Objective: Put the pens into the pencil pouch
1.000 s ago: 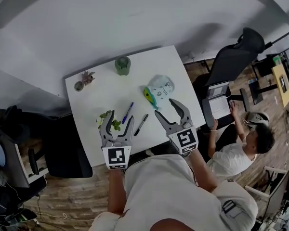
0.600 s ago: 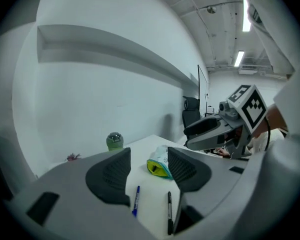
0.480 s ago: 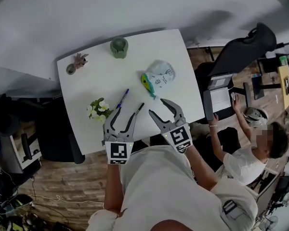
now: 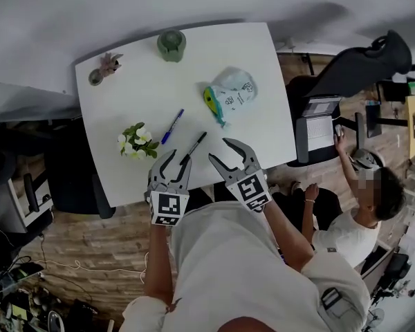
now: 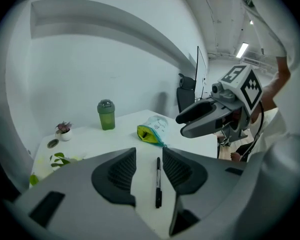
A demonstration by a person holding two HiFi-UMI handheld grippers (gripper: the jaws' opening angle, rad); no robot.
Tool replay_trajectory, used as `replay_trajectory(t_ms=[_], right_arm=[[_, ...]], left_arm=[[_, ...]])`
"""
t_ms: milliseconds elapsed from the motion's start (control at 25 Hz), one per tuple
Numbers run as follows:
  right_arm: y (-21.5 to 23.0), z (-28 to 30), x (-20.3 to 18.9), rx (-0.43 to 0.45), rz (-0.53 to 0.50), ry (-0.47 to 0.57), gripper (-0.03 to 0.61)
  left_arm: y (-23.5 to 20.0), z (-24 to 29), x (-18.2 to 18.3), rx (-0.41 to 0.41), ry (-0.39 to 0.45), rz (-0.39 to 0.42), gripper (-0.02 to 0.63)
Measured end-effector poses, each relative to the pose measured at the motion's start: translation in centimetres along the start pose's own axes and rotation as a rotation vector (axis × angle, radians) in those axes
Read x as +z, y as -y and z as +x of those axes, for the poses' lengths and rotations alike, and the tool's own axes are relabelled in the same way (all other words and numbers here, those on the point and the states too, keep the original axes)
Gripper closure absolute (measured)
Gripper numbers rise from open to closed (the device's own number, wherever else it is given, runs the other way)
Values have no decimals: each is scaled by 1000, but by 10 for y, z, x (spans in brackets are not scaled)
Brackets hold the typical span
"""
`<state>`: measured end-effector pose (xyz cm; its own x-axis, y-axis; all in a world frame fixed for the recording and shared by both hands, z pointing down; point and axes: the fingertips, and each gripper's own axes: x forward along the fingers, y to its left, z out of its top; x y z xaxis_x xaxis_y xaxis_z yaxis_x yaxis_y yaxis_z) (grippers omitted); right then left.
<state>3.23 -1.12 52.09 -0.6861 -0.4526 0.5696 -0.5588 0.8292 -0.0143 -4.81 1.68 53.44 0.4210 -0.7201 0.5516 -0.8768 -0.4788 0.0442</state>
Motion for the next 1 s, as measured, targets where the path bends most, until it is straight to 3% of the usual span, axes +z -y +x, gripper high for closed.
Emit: replay_trajectory(t_ms=[1000], right_arm=[[-21,34,-70,95,-17,-164,362]], left_arm=[[21,41,-111,-111,-262,37,500]])
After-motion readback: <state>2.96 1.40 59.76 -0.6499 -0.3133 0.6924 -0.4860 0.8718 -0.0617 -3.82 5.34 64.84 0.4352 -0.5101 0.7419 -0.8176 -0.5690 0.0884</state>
